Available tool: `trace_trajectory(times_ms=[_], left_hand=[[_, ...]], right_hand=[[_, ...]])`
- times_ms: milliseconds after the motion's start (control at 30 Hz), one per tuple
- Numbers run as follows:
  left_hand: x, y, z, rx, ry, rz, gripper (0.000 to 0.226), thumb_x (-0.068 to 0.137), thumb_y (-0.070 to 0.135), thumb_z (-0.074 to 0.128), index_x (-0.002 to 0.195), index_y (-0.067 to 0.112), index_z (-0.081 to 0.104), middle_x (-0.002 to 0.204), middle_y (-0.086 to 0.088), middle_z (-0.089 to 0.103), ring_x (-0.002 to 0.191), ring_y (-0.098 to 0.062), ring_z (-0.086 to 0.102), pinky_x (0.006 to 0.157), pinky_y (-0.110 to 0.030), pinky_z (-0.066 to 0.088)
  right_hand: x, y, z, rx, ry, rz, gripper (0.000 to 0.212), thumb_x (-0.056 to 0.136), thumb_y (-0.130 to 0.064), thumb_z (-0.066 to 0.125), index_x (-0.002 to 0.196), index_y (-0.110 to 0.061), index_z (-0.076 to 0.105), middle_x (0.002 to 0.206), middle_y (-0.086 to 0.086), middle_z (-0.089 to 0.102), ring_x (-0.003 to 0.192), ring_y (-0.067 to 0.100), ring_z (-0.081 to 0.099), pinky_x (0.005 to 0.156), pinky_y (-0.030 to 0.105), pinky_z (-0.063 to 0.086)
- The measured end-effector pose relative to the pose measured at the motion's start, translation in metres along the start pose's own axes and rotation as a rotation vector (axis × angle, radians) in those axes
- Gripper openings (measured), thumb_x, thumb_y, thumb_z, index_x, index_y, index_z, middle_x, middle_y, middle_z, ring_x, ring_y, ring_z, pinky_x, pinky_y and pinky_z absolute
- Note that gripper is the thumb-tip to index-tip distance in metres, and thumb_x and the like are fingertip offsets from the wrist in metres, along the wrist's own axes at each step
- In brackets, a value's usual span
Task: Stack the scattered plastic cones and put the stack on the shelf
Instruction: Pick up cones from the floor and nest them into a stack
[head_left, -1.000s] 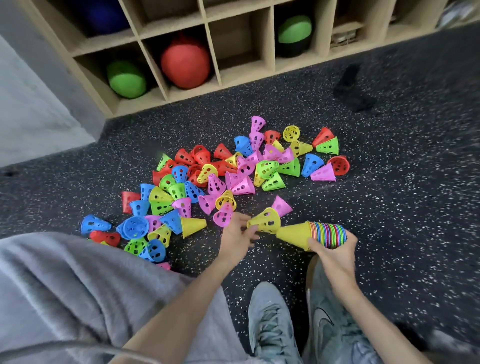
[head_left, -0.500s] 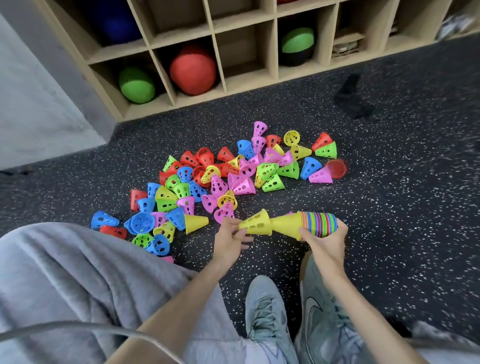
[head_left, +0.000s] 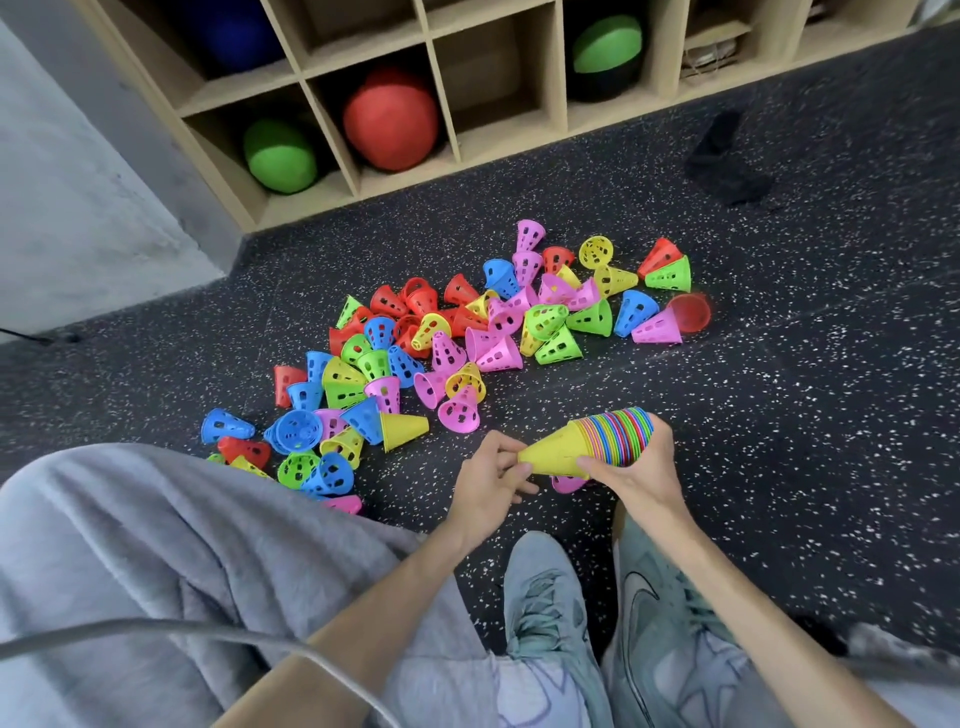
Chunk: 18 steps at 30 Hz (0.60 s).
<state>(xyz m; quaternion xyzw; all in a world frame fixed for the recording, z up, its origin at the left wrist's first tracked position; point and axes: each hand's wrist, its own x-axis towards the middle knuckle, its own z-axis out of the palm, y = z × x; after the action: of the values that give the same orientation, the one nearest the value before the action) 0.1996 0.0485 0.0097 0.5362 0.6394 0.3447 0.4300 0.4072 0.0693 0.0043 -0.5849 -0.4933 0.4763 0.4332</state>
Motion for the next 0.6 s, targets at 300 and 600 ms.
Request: trace_trajectory(times_ms=[300,600], left_hand=[[0.014,-0.015,-0.023,0.167,-0.004,0.038,0.014,0.099,0.024,0.068,0.112,0.019,0.067,0.102,0.012,0.073,0.089,0.006,0.065,0.08,-0.015,0.05],[0.061,-0.046,-0.115,0.809,0.373,-0.045,0.046,0.093,0.026,0.074,0.136,0.019,0.059,0.145,-0.012,0.049,0.131,-0.034,0.046,0.108,-0.043,0.041]], right_hand=[[-0.006,0.009,0.016,-0.03,0.122,-0.031,0.088,0.065,-0.02,0.094,0.133,-0.02,0.039,0.118,0.0,0.053,0.107,0.017,0.058,0.096,0.036,0.049],[-0.011,0.015,0.024,-0.046,0.115,0.007,0.086,0.067,-0.021,0.092,0.133,-0.024,0.037,0.113,-0.007,0.051,0.104,0.014,0.057,0.097,0.038,0.047]])
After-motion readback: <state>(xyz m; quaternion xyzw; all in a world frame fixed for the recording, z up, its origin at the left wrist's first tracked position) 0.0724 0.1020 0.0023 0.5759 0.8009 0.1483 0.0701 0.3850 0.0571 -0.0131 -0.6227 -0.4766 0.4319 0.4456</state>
